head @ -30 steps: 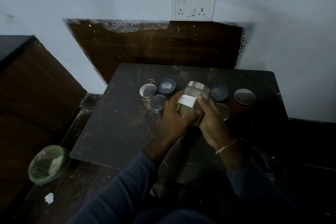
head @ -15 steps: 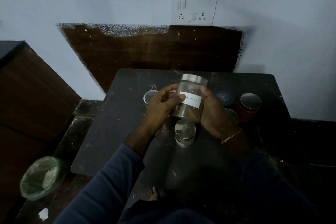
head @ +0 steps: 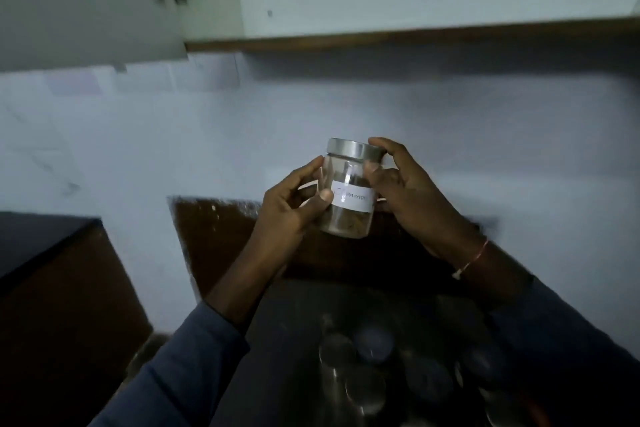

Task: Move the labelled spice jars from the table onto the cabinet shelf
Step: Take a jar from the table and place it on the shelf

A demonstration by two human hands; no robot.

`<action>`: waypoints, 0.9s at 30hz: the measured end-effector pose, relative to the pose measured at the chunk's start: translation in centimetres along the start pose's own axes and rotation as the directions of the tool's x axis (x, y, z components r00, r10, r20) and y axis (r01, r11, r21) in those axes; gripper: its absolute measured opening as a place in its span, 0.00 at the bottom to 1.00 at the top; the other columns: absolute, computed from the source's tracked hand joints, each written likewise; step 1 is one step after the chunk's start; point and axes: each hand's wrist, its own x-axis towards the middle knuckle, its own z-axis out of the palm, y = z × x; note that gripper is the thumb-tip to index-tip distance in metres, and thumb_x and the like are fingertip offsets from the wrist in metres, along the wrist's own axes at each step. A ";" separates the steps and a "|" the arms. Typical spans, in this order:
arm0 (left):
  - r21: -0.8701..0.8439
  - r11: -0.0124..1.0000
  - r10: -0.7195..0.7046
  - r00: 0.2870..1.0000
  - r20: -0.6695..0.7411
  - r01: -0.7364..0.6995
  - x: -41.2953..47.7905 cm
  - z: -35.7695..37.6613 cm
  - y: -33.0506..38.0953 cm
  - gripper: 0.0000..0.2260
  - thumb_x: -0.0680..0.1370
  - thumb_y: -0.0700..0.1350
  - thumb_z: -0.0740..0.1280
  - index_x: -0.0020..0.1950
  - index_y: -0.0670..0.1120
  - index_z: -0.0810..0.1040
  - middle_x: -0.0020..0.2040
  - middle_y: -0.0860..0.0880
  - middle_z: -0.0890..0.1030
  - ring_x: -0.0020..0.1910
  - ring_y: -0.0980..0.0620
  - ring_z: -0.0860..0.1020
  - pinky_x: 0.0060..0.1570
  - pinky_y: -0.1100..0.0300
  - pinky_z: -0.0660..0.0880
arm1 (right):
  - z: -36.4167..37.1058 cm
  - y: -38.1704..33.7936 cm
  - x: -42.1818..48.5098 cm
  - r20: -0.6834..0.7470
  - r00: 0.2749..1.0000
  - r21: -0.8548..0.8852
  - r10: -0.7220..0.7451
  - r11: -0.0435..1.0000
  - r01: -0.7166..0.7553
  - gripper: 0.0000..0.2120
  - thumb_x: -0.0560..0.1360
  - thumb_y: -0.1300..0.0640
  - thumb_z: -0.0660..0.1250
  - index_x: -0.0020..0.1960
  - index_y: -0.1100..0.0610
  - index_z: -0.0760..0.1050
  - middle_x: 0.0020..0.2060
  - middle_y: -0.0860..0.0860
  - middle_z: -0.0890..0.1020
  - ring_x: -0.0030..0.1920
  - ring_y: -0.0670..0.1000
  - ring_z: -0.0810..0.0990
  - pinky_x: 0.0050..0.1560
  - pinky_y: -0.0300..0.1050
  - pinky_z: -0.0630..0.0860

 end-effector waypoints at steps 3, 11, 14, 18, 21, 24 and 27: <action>0.065 0.982 0.179 0.984 -0.013 -0.177 4.9 -1.6 4.8 0.22 0.76 0.38 0.70 0.68 0.51 0.75 0.64 0.49 0.79 0.60 0.50 0.79 0.57 0.51 0.79 | 0.0 -5.4 5.5 -0.048 0.988 -0.081 -0.147 0.986 0.143 0.17 0.77 0.45 0.65 0.64 0.41 0.67 0.58 0.46 0.79 0.55 0.49 0.81 0.54 0.49 0.80; 0.130 0.880 0.465 0.884 -0.040 -0.457 15.0 -5.9 12.3 0.20 0.78 0.39 0.68 0.69 0.50 0.73 0.63 0.51 0.79 0.59 0.54 0.80 0.53 0.59 0.79 | 0.8 -14.5 16.8 -0.032 0.946 -0.028 -0.322 0.947 0.321 0.17 0.73 0.46 0.69 0.59 0.46 0.70 0.54 0.57 0.81 0.53 0.59 0.83 0.49 0.67 0.80; 0.246 0.867 0.457 0.888 -0.045 -0.434 18.3 -7.7 11.6 0.20 0.77 0.40 0.69 0.68 0.48 0.72 0.62 0.50 0.79 0.58 0.54 0.80 0.57 0.55 0.78 | 1.7 -14.4 20.2 -0.004 0.955 -0.114 -0.295 0.949 0.293 0.16 0.71 0.46 0.70 0.57 0.44 0.70 0.52 0.57 0.81 0.52 0.60 0.83 0.45 0.68 0.80; 0.426 0.812 0.469 0.881 -0.068 -0.399 22.3 -9.8 11.1 0.18 0.78 0.46 0.67 0.67 0.46 0.73 0.59 0.49 0.81 0.57 0.54 0.79 0.56 0.54 0.78 | 2.8 -13.9 24.8 -0.004 0.954 -0.176 -0.301 0.939 0.296 0.15 0.74 0.47 0.68 0.58 0.47 0.69 0.52 0.55 0.81 0.53 0.57 0.82 0.53 0.63 0.80; 0.550 0.738 0.501 0.863 -0.059 -0.391 24.8 -11.3 10.9 0.14 0.82 0.50 0.60 0.63 0.47 0.77 0.54 0.52 0.82 0.53 0.57 0.79 0.52 0.66 0.74 | 3.3 -13.9 27.8 -0.041 0.958 -0.113 -0.285 0.954 0.279 0.14 0.75 0.46 0.67 0.57 0.47 0.70 0.51 0.57 0.81 0.52 0.58 0.83 0.51 0.63 0.80; 0.767 0.558 0.419 0.905 0.069 -0.317 27.2 -12.7 10.3 0.15 0.83 0.50 0.55 0.51 0.46 0.79 0.48 0.49 0.82 0.45 0.55 0.78 0.41 0.68 0.69 | 3.7 -13.0 30.7 -0.023 0.956 -0.198 -0.294 0.938 0.284 0.15 0.69 0.42 0.67 0.53 0.42 0.69 0.52 0.55 0.81 0.51 0.56 0.83 0.53 0.62 0.80; 0.889 0.409 0.363 0.931 0.048 -0.205 29.8 -13.9 9.6 0.20 0.82 0.51 0.56 0.38 0.43 0.78 0.39 0.46 0.84 0.38 0.48 0.78 0.40 0.57 0.73 | 4.1 -12.0 33.3 -0.007 0.965 -0.293 -0.263 0.923 0.250 0.16 0.72 0.44 0.68 0.56 0.46 0.68 0.53 0.54 0.80 0.51 0.55 0.82 0.54 0.58 0.80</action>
